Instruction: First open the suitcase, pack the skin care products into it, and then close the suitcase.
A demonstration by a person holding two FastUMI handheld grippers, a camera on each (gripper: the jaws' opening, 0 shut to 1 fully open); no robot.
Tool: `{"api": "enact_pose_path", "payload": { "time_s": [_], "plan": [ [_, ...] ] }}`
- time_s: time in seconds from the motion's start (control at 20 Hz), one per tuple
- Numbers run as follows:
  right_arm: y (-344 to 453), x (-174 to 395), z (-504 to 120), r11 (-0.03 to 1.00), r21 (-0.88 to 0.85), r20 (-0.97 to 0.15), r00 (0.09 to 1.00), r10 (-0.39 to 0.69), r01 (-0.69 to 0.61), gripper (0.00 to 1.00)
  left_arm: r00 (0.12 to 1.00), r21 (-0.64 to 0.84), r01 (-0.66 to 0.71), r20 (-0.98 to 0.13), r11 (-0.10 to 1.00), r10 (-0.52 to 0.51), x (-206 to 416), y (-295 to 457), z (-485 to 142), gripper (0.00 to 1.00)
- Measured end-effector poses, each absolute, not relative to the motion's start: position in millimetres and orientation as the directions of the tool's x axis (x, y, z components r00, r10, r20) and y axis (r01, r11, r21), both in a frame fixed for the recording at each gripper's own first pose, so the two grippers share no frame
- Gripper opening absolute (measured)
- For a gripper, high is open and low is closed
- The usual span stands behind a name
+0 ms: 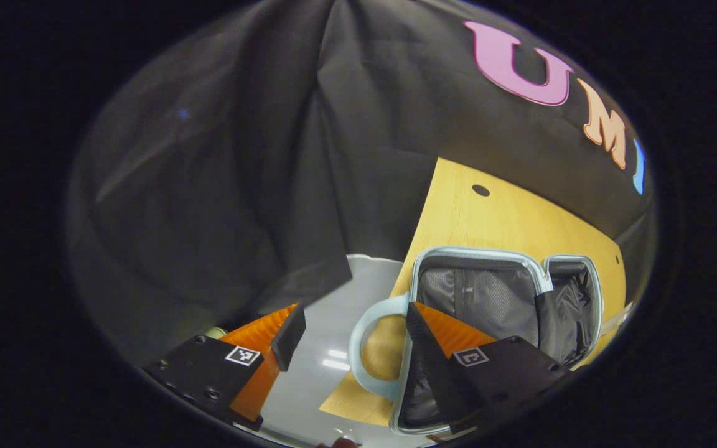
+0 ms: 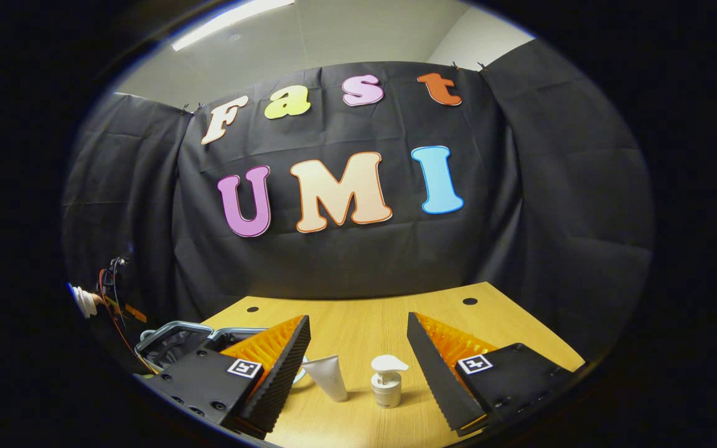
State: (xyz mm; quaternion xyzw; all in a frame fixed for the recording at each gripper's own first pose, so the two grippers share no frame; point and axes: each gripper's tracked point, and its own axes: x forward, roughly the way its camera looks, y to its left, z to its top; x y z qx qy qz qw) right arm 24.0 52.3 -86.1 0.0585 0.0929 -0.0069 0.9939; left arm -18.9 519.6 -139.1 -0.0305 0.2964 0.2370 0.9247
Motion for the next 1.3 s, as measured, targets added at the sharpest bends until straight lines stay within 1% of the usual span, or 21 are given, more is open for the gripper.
{"api": "enact_pose_path", "payload": {
  "time_s": [0.05,0.1,0.2,0.35,0.5,0.65,0.75,0.8,0.95,1.0,1.05,1.3],
  "plan": [
    [50.1,24.5,-89.3,0.993,0.117,-0.19,0.982,0.001,0.021,0.98,0.749,0.097,-0.442,-0.507,0.892,0.427,-14.2,502.7,-115.6,0.96],
    [47.3,24.9,-93.1,0.993,0.117,-0.198,0.98,0.006,0.017,0.98,0.791,0.099,-0.412,-0.455,0.906,0.41,-9.3,478.6,-94.0,0.96],
    [45.2,25.1,-103.3,0.993,0.122,-0.218,0.975,0.028,-0.001,0.98,0.859,0.079,-0.327,-0.39,0.942,0.331,-1.2,409.4,-65.7,0.96],
    [43.1,26.6,-120.3,0.99,0.133,-0.246,0.966,0.075,-0.043,0.98,0.927,-0.006,-0.179,-0.336,0.984,0.166,14.0,286.0,-61.7,0.95],
    [39.4,27.9,-138.4,0.986,0.144,-0.272,0.954,0.125,-0.088,0.98,0.964,-0.107,-0.015,-0.267,0.994,-0.015,31.1,168.0,-71.4,0.96],
    [32.2,31.4,-163.9,0.981,0.153,-0.302,0.939,0.162,-0.12,0.98,0.966,-0.172,0.135,-0.198,0.976,-0.168,24.7,71.0,-88.3,0.95],
    [26.4,33.2,-183.1,0.978,0.165,-0.321,0.93,0.177,-0.129,0.98,0.948,-0.179,0.23,-0.182,0.956,-0.262,26.7,11.6,-108.4,0.96],
    [23.6,32.9,-192.1,0.976,0.173,-0.326,0.928,0.181,-0.13,0.98,0.94,-0.17,0.263,-0.179,0.95,-0.292,32.5,-11.1,-120.8,0.95],
    [18.1,31.1,-215.2,0.973,0.19,-0.34,0.921,0.188,-0.129,0.98,0.913,-0.167,0.325,-0.202,0.931,-0.355,49.1,-65.3,-160.7,0.95],
    [16.3,29.7,-223.1,0.973,0.191,-0.348,0.918,0.189,-0.128,0.96,0.904,-0.177,0.336,-0.216,0.925,-0.37,54.2,-79.1,-173.2,0.95],
    [14.8,29.3,-228.0,0.973,0.19,-0.353,0.916,0.19,-0.128,0.98,0.894,-0.19,0.345,-0.23,0.919,-0.384,58.6,-88.8,-186.0,0.95],
    [8.8,27.3,-244.7,0.977,0.171,-0.374,0.909,0.186,-0.13,0.98,0.866,-0.238,0.354,-0.28,0.904,-0.413,81.7,-116.6,-226.7,0.94]
  ]
}}
